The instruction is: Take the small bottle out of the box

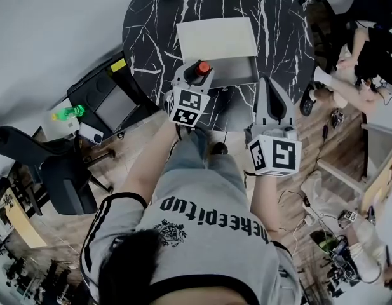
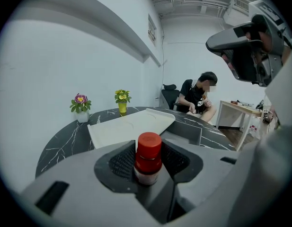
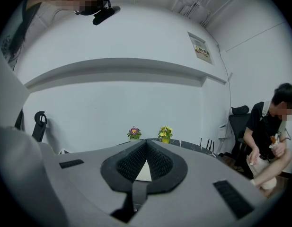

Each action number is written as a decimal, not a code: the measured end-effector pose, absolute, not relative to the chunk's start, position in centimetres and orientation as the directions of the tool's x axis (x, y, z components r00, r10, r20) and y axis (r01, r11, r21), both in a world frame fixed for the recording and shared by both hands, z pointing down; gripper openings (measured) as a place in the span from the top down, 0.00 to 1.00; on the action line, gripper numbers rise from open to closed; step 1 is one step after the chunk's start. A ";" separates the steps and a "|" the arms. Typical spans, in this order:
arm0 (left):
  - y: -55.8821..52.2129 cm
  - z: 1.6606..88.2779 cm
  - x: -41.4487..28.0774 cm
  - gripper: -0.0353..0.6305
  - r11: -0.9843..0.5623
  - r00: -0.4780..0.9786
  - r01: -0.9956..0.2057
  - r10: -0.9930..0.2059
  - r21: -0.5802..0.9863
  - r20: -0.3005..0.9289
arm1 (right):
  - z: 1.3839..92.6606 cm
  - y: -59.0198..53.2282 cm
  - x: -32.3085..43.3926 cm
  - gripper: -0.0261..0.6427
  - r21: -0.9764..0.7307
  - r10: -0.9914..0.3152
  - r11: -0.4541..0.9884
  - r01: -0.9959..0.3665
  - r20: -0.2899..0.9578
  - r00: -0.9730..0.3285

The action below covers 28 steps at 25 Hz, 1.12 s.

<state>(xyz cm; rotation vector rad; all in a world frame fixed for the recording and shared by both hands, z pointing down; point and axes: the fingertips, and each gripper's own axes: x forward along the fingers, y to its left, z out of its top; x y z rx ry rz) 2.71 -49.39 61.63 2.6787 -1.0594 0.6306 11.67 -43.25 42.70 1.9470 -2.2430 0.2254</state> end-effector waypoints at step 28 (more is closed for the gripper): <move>-45.1 48.1 -0.7 0.72 -0.588 0.562 -0.808 -0.748 0.040 0.352 | 38.2 -40.8 10.7 0.96 0.007 -0.956 0.272 -0.962 0.115 -0.269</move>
